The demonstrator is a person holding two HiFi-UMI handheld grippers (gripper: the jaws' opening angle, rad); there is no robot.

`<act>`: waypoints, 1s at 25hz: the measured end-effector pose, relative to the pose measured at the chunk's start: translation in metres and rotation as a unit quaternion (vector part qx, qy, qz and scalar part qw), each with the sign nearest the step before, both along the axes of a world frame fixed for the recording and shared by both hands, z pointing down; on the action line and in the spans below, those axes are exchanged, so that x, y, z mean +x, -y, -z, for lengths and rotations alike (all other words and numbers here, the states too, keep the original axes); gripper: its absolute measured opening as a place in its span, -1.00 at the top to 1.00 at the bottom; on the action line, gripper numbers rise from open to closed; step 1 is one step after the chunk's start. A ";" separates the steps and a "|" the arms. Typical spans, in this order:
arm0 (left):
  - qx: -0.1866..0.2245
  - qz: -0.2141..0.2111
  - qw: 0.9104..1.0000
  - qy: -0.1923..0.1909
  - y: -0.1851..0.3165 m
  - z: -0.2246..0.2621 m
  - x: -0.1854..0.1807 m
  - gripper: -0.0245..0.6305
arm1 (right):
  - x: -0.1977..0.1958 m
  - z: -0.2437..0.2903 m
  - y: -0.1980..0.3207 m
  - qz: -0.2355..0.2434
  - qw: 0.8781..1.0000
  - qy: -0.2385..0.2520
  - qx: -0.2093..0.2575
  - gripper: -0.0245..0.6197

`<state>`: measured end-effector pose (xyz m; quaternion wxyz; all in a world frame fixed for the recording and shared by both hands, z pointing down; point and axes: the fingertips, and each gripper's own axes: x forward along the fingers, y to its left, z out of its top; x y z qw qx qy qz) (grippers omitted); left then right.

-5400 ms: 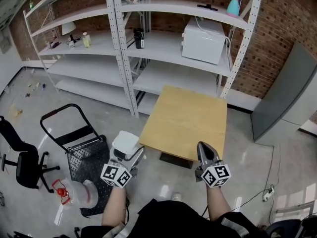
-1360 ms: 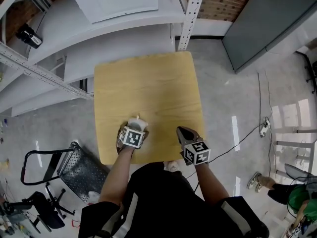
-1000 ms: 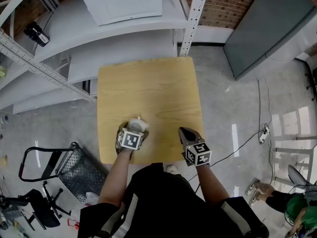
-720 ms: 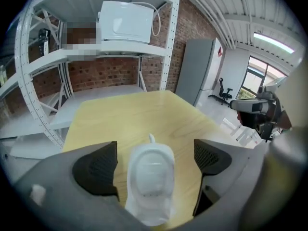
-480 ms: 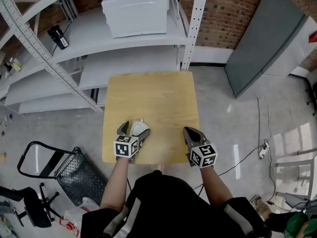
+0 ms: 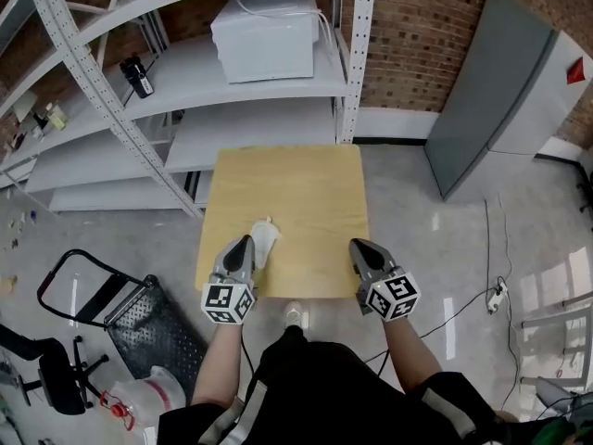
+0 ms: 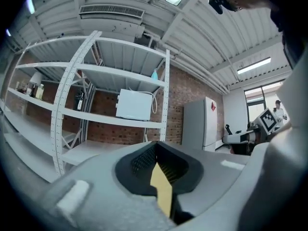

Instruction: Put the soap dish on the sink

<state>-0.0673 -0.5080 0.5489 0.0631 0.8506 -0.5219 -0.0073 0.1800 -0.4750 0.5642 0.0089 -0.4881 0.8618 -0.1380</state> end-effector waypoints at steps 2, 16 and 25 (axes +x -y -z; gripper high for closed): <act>0.011 0.002 1.000 -0.009 -0.019 0.009 -0.001 0.92 | 0.004 0.008 -0.012 0.003 1.000 0.013 0.009 0.90; 0.010 0.025 0.999 -0.017 -0.093 0.003 -0.041 0.91 | 0.010 0.012 -0.061 0.003 0.999 0.043 0.025 0.90; 0.049 0.022 0.998 -0.026 -0.092 0.036 -0.062 0.91 | 0.002 0.016 -0.066 -0.001 1.000 0.011 0.025 0.91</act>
